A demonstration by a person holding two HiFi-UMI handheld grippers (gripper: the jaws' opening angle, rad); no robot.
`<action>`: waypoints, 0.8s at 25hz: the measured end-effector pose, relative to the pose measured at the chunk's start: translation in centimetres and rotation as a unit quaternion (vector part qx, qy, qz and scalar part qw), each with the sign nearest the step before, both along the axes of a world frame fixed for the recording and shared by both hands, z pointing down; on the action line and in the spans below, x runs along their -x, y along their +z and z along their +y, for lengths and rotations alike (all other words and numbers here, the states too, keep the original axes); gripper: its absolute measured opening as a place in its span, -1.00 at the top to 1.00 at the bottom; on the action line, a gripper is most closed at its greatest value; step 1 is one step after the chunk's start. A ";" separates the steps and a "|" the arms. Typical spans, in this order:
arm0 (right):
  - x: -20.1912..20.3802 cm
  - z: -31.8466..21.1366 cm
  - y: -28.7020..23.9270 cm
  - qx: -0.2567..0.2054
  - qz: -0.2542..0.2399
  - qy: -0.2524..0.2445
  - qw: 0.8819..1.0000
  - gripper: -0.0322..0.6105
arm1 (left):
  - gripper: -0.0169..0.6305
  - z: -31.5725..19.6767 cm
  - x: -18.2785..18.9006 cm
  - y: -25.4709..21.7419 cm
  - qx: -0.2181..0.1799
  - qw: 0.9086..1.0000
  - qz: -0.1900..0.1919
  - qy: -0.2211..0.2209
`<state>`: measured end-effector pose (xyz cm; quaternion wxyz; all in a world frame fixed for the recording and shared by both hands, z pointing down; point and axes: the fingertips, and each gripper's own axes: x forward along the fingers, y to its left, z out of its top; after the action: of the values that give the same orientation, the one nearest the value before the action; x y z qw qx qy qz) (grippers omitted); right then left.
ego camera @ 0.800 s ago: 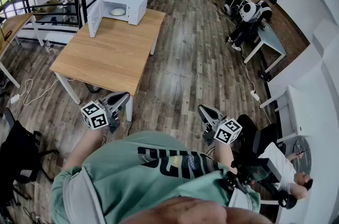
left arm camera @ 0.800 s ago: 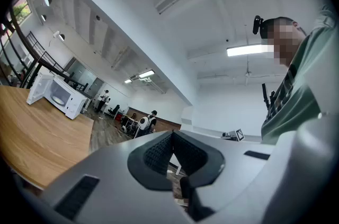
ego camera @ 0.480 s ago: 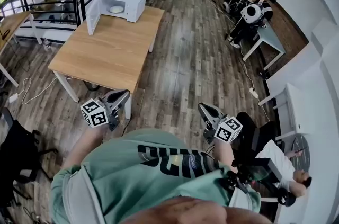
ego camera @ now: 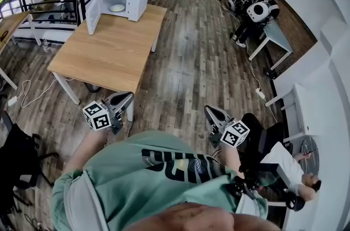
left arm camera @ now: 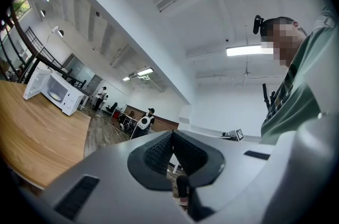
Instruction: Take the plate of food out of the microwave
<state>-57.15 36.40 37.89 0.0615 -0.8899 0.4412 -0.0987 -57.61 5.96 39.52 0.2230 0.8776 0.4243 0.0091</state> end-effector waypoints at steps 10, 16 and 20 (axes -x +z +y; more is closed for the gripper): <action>0.5 3.5 -0.6 -0.051 -0.019 0.012 0.998 0.88 | 0.93 3.0 0.6 -0.7 -0.006 1.000 0.004 0.000; 1.3 7.2 -0.9 -0.055 -0.017 0.008 0.998 0.88 | 0.93 6.5 0.9 -1.7 -0.006 1.000 0.015 -0.006; 2.2 10.3 -0.8 -0.056 -0.016 0.007 0.998 0.88 | 0.93 9.2 0.8 -2.7 -0.012 0.999 0.028 -0.009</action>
<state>-59.32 46.69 37.08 0.1194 -0.8866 0.4383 -0.0875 -58.36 15.18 36.85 0.2001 0.8840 0.4224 -0.0122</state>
